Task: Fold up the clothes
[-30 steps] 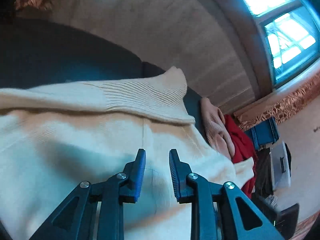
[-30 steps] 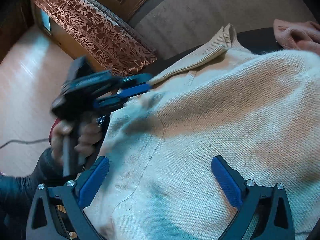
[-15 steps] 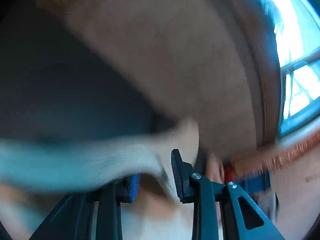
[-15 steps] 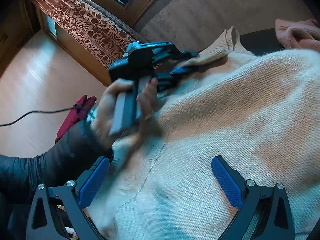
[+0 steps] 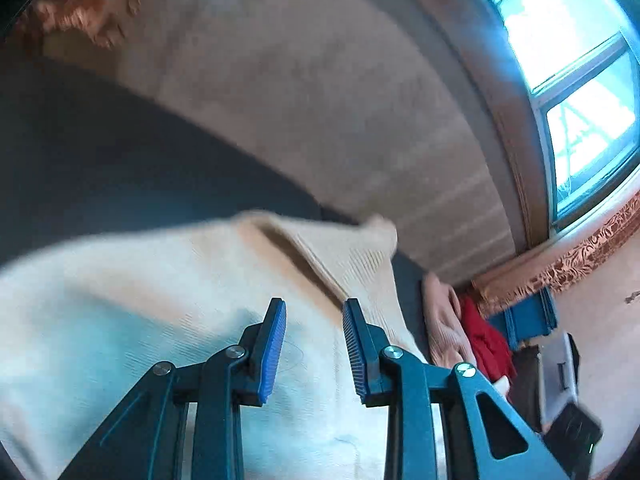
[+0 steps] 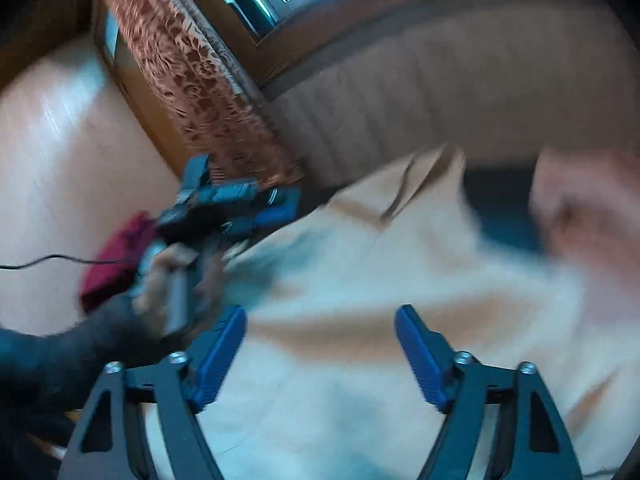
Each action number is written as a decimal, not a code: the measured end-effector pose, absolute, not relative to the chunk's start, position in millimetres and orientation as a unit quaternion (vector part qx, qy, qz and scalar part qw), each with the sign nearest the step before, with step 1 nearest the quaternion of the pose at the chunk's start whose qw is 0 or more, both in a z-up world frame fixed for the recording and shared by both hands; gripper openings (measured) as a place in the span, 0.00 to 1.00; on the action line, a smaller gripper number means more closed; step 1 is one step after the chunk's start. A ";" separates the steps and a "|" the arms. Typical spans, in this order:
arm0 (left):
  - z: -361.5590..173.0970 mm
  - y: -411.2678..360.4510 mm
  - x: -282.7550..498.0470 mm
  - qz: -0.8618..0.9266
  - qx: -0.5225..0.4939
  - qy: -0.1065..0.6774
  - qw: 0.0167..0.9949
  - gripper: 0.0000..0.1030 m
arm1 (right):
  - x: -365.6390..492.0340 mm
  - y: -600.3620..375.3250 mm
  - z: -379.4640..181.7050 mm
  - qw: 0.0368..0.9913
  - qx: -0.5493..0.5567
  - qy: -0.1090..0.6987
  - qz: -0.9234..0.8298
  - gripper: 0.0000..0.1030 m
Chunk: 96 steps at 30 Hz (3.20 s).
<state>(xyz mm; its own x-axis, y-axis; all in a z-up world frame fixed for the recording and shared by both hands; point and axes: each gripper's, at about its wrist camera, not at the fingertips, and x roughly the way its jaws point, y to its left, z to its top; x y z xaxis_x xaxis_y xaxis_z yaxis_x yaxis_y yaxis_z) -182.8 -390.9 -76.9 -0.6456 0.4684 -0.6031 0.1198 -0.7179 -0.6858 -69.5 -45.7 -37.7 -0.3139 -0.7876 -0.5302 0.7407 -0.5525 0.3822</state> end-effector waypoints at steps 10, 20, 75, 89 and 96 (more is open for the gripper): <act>-104.3 -378.0 -247.5 0.769 -0.431 -0.452 0.137 0.37 | -209.3 -128.6 -79.5 0.381 0.426 0.076 -0.817 0.50; -104.2 -384.6 -273.4 0.799 -0.392 -0.442 0.110 0.10 | -217.0 -172.6 -97.9 0.378 0.414 0.164 -0.812 0.13; -31.2 -257.6 -45.8 0.834 -0.467 -0.202 0.212 0.27 | 119.9 44.6 -97.6 0.488 0.503 -0.054 -0.711 0.93; -73.4 -57.5 -2.1 0.757 -0.547 0.190 0.304 0.29 | 162.2 35.8 -111.0 0.539 0.491 -0.092 -0.678 0.98; -69.5 -176.3 -23.3 0.763 -0.563 -0.070 0.311 0.10 | 154.7 66.2 -118.2 0.508 0.490 -0.110 -0.699 0.98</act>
<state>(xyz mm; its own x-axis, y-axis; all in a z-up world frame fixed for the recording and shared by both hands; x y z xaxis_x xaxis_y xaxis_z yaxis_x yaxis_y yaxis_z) -23.3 -176.3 -69.5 -0.1738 0.5532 -0.8147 -0.3951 -0.7970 -0.4569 154.7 66.2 -118.2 -0.0029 -0.8192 -0.5735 0.6026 -0.4591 0.6527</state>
